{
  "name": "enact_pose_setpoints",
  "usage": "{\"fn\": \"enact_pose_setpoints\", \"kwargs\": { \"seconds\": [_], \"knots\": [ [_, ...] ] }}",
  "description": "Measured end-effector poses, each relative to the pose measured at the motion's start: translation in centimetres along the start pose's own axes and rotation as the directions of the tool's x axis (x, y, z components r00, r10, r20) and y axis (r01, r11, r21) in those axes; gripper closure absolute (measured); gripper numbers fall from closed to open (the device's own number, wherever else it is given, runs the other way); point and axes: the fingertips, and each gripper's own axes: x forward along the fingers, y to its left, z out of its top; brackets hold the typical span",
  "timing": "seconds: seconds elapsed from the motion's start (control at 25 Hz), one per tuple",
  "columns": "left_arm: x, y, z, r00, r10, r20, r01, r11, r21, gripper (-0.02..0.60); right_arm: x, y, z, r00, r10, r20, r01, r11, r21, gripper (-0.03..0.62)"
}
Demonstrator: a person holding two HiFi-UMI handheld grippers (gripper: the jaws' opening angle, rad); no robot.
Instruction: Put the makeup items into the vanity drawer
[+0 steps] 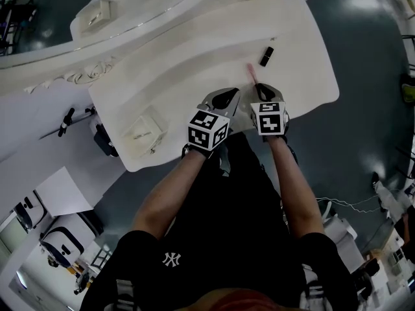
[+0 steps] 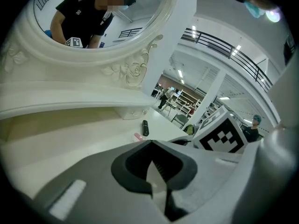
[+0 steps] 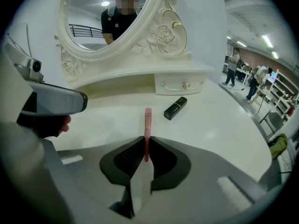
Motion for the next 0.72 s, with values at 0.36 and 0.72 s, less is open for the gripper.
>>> {"fn": "enact_pose_setpoints", "kwargs": {
  "seconds": [0.36,0.72],
  "knots": [
    [-3.6,-0.6,0.7,0.999,0.003,0.051,-0.004,1.0,0.025,0.581,-4.3,2.9,3.0,0.993,0.031,0.118,-0.029,0.999,-0.02,0.531],
    [-10.1,0.1,1.4,0.99,0.049,0.135,-0.054,0.998,0.035,0.581,-8.0,8.7,6.1,0.973,0.079,0.218,-0.06,0.994,-0.089,0.531]
  ]
}}
